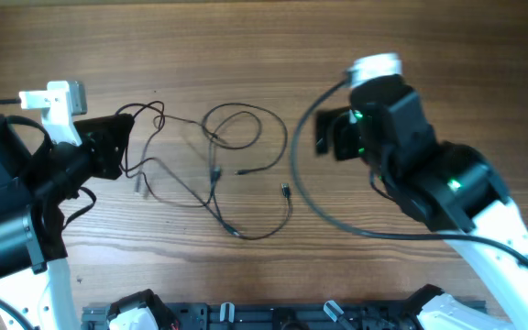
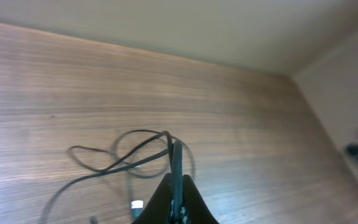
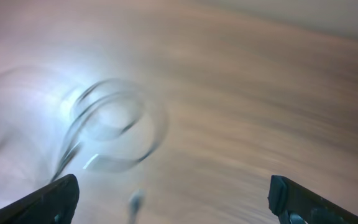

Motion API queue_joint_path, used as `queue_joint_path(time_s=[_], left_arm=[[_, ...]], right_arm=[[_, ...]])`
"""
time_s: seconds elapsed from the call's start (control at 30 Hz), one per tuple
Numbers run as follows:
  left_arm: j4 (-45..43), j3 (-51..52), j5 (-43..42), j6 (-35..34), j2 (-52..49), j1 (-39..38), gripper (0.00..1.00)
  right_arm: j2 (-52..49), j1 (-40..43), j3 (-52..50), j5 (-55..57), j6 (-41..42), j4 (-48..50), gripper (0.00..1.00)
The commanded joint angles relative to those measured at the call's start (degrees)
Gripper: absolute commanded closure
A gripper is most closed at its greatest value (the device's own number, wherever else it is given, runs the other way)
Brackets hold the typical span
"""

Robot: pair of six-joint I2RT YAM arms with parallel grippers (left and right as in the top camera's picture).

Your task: Untangle cables

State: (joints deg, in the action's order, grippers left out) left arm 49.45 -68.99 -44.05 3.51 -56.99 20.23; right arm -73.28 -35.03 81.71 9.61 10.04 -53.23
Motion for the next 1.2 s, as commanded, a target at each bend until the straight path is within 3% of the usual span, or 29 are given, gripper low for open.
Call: queue_joint_path(time_s=[0.0, 0.1, 0.23, 0.5, 0.6, 1.0, 1.17], left_arm=[[-1.22, 0.09, -14.97, 2.12, 0.37, 0.28, 0.96], [-6.58, 0.09, -29.24, 2.43, 0.37, 0.22, 0.96], [-18.29, 0.09, -45.16, 1.97, 0.37, -1.2, 0.96], [-19.87, 0.09, -45.35, 0.46, -1.03, -2.78, 0.95], [-19.67, 0.09, -45.35, 0.15, -1.03, -2.78, 0.96], [-20.13, 0.09, -44.28, -1.03, -1.46, -2.78, 0.96], [-20.11, 0.09, -46.29, -1.05, -1.46, -2.78, 0.96]], right_arm=[[-5.18, -0.15, 0.66, -27.8, -16.94, 0.07, 0.0], [-8.26, -0.15, 0.66, -31.52, -17.7, 1.05, 0.0], [-8.46, -0.15, 0.68, -47.04, -19.39, 11.19, 0.0], [-8.48, -0.15, 0.68, -43.89, -19.1, 12.94, 0.0], [-8.48, -0.15, 0.68, -43.91, -19.1, 13.86, 0.09], [-8.83, -0.26, 0.68, -50.23, -18.91, 17.46, 0.04], [-12.04, -1.79, 0.68, -51.25, -18.82, 21.77, 0.09]])
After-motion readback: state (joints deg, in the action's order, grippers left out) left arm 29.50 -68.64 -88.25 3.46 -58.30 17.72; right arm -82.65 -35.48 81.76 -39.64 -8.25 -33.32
